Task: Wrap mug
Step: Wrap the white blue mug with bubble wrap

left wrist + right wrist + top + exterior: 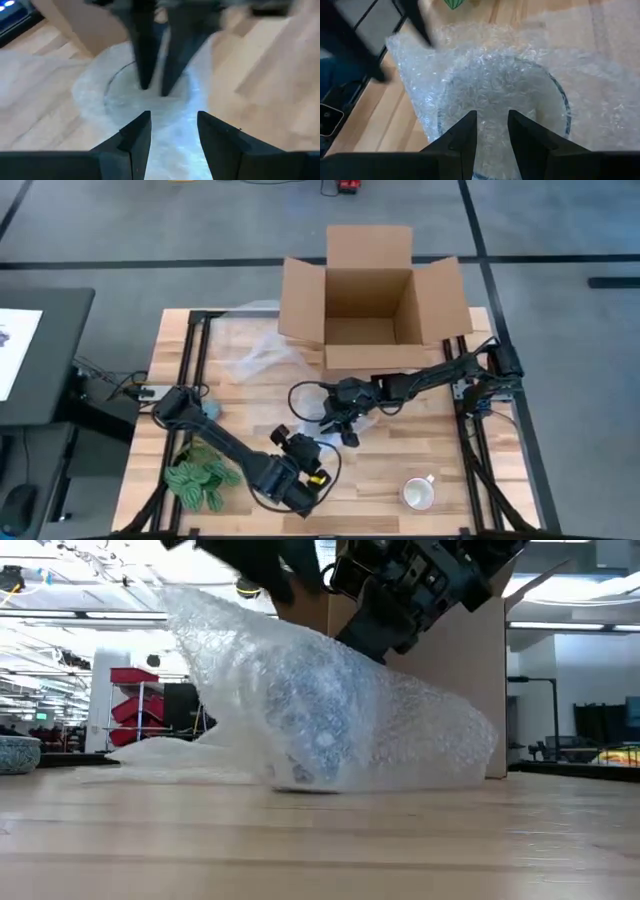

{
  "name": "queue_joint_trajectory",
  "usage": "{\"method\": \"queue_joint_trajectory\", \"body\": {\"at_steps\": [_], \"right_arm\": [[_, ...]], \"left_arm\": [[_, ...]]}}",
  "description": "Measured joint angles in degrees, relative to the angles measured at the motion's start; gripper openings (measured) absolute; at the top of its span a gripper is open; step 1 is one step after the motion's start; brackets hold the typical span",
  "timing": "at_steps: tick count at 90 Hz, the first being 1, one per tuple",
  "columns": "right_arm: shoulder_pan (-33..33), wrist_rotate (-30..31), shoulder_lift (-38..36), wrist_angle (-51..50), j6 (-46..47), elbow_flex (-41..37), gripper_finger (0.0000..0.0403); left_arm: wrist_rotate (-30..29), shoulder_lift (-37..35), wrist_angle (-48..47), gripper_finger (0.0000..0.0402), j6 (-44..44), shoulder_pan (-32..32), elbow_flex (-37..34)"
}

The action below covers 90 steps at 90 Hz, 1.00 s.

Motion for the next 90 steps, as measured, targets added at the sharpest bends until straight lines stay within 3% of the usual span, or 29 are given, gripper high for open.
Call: {"method": "queue_joint_trajectory", "body": {"at_steps": [18, 90], "right_arm": [[0.0, 0.0, 0.0, -0.2, -0.2, 0.0, 0.0102], [0.6, -1.9, -4.4, 0.0, -7.6, -0.1, 0.0092]], "left_arm": [[0.2, -0.1, -0.4, 0.0141, -3.4, 1.3, -3.6], [0.0, 0.0, -0.6, 0.0141, -3.0, 1.3, -3.8]]}}
